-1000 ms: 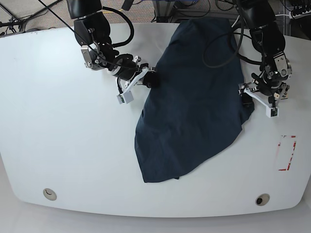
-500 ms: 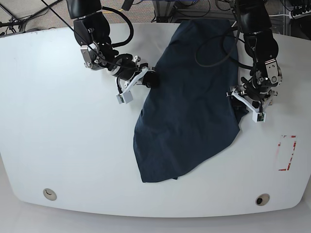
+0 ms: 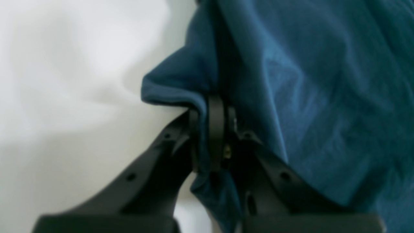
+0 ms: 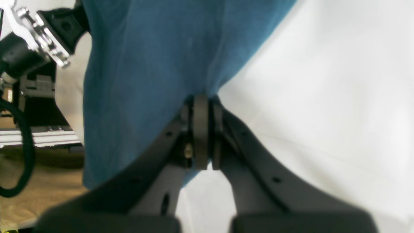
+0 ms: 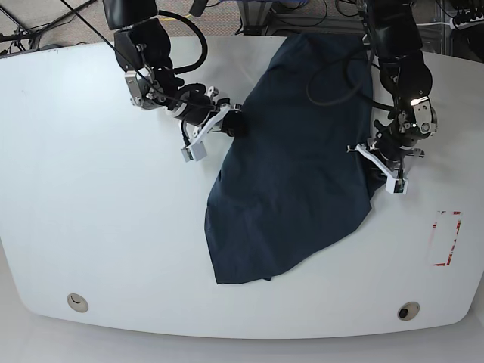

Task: Fold the T-shirt properly
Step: 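Lower the left gripper onto the shirt's opposite edge and grasp it, then lift the shirt with both grippers and swing it across the table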

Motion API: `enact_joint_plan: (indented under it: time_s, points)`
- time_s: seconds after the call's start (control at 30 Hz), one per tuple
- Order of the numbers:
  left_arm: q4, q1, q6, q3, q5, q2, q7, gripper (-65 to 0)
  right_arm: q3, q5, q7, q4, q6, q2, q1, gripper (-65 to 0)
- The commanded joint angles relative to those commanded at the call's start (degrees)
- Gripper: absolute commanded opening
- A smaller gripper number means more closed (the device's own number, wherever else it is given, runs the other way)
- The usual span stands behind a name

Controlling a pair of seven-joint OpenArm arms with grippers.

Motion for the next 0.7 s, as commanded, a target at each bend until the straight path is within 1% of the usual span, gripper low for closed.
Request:
enact_joint_plan:
  time_s: [0.07,0.17,0.3,0.6,0.63,0.7]
  points:
    - [0.0,0.1,-0.1,0.0,-0.2,0.0,-0.1,-65.0,0.1,0.0,0.0,0.0,0.0,0.2,0.2,-65.0]
    - [1.3,0.2,-0.2,-0.4,-0.2,-0.4,-0.1,-65.0,1.3,0.0,0.1,0.1,0.0,1.4,0.8,-65.0]
    - [9.1,3.5,-0.2,-0.4,-0.1,-0.4,-0.1,-65.0,3.0,0.0,0.1,1.3,0.53,2.4,1.8,-65.0]
    - [24.4,8.8,-0.3,0.8,0.0,-0.7,0.1,-65.0,4.3,0.0,0.2,3.9,0.53,3.4,6.2,-65.0]
    - [25.7,8.8,-0.3,0.8,0.1,-0.7,0.6,-65.0,4.8,0.1,0.2,3.9,0.53,3.8,7.0,-65.0]
    - [28.0,8.5,-0.3,0.8,0.1,-0.8,3.2,-65.0,5.3,0.2,0.2,3.5,0.62,4.6,8.9,-65.0]
